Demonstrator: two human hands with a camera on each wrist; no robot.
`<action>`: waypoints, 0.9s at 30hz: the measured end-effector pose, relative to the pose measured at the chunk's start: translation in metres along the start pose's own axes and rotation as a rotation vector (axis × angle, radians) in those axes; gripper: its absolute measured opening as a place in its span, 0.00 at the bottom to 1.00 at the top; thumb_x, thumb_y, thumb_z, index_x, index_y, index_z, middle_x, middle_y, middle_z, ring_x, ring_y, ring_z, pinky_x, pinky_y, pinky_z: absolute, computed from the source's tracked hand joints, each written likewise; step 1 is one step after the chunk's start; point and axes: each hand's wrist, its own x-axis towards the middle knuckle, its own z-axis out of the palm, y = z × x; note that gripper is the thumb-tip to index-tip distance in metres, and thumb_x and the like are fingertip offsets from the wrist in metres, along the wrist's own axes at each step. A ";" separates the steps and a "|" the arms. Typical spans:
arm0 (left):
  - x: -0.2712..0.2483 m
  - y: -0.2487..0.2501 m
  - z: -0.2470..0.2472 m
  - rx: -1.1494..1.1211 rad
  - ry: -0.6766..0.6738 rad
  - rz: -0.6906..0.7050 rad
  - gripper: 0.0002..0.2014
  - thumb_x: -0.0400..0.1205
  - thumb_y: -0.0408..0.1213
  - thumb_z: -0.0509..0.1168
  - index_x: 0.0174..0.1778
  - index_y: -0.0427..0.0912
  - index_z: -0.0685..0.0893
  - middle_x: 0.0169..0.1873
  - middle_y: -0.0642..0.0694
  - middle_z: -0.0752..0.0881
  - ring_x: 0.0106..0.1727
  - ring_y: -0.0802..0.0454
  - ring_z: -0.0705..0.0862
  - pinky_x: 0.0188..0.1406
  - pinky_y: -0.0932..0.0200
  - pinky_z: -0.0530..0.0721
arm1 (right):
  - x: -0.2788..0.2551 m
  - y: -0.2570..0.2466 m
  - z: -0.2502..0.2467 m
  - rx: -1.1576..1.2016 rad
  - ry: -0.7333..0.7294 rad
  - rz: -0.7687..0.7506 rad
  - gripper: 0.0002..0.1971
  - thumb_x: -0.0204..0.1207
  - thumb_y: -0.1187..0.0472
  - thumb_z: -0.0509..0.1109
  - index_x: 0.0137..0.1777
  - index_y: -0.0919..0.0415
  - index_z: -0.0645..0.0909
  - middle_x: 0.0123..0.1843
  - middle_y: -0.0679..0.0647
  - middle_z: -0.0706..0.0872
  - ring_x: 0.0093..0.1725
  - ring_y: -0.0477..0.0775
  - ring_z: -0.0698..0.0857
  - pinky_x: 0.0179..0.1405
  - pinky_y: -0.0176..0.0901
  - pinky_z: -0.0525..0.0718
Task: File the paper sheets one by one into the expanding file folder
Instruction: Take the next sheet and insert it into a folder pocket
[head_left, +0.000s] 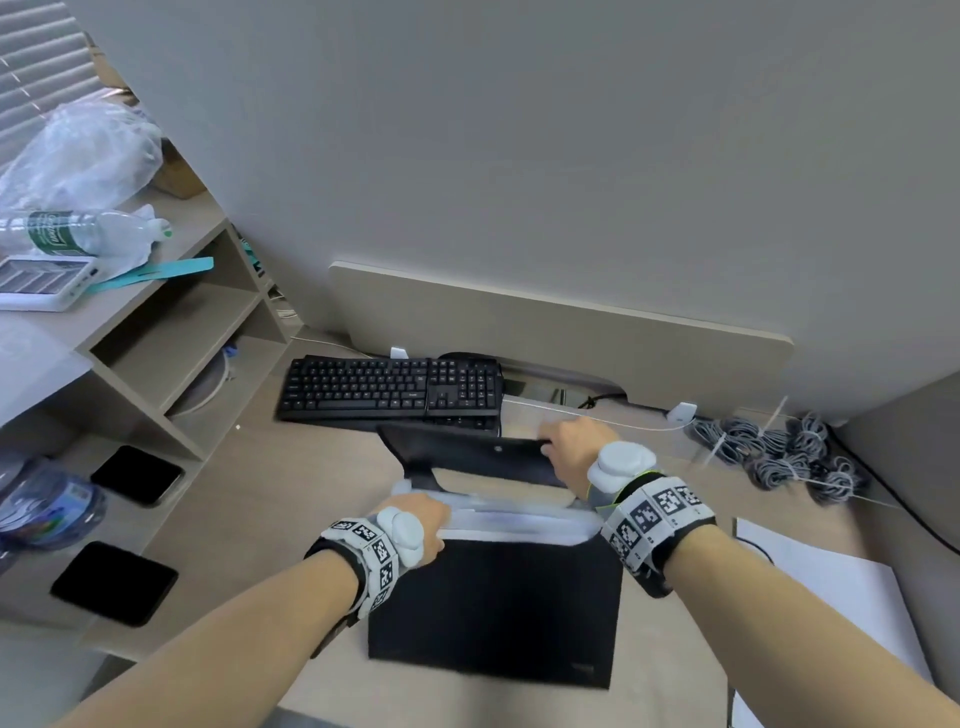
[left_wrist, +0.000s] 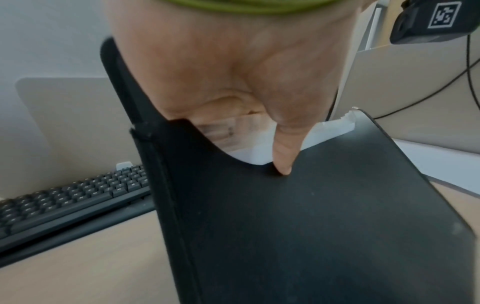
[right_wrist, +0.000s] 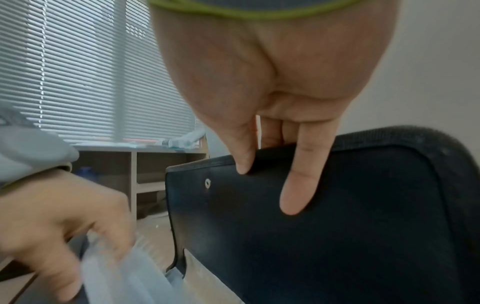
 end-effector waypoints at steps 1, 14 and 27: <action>0.002 0.001 0.005 -0.009 -0.009 -0.009 0.14 0.81 0.42 0.63 0.61 0.44 0.78 0.58 0.44 0.84 0.57 0.42 0.83 0.51 0.52 0.83 | 0.004 0.001 0.017 0.033 -0.032 0.014 0.07 0.82 0.61 0.58 0.54 0.58 0.78 0.48 0.58 0.85 0.43 0.63 0.82 0.41 0.48 0.80; 0.039 0.094 0.043 -0.177 0.010 0.138 0.15 0.84 0.46 0.56 0.62 0.43 0.77 0.60 0.43 0.84 0.58 0.41 0.82 0.55 0.48 0.83 | -0.067 0.102 0.117 0.408 0.074 0.312 0.11 0.81 0.57 0.64 0.59 0.61 0.79 0.55 0.54 0.84 0.51 0.60 0.83 0.49 0.47 0.79; 0.089 0.323 0.022 -0.252 -0.045 0.188 0.09 0.82 0.46 0.60 0.49 0.46 0.82 0.47 0.46 0.87 0.48 0.44 0.85 0.45 0.55 0.83 | -0.201 0.307 0.196 0.534 -0.033 0.611 0.15 0.81 0.53 0.62 0.64 0.58 0.77 0.62 0.56 0.85 0.58 0.59 0.83 0.52 0.43 0.78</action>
